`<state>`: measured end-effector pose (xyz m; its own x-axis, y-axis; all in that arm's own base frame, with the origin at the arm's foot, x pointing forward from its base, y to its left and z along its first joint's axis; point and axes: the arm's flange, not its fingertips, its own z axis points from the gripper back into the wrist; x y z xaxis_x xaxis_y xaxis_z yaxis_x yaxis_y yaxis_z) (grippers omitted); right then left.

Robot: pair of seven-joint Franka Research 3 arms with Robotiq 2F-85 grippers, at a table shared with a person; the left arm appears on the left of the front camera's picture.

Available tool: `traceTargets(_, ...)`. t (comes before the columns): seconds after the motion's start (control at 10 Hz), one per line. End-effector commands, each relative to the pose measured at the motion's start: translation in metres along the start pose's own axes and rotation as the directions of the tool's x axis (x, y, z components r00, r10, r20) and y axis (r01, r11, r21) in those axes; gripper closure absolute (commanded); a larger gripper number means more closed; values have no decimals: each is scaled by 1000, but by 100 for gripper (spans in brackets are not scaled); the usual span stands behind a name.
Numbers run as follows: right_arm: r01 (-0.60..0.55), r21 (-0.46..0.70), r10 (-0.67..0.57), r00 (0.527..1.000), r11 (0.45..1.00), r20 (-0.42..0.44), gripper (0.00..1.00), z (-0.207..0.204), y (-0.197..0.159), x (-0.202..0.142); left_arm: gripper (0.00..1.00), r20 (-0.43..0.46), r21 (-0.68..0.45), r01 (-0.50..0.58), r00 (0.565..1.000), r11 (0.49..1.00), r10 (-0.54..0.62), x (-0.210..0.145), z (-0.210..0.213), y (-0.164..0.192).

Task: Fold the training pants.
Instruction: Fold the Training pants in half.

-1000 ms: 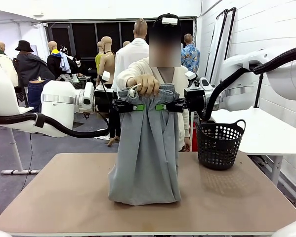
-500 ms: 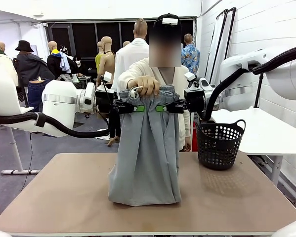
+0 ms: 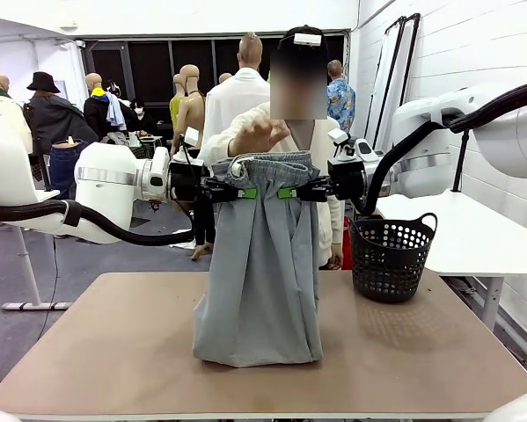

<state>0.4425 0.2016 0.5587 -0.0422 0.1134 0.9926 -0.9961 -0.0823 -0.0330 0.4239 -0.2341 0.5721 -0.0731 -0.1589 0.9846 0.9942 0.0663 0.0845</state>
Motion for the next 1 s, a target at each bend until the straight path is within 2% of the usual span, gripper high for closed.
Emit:
traceTargets(0.0,3,1,-3,1000,1000,25,100,-1,3,3,100,31,-3,-9,999,1000,9,2,2,-5)
traceTargets(0.9,3,1,-3,1000,1000,25,100,-1,3,3,100,31,-3,-9,999,1000,9,2,2,-5)
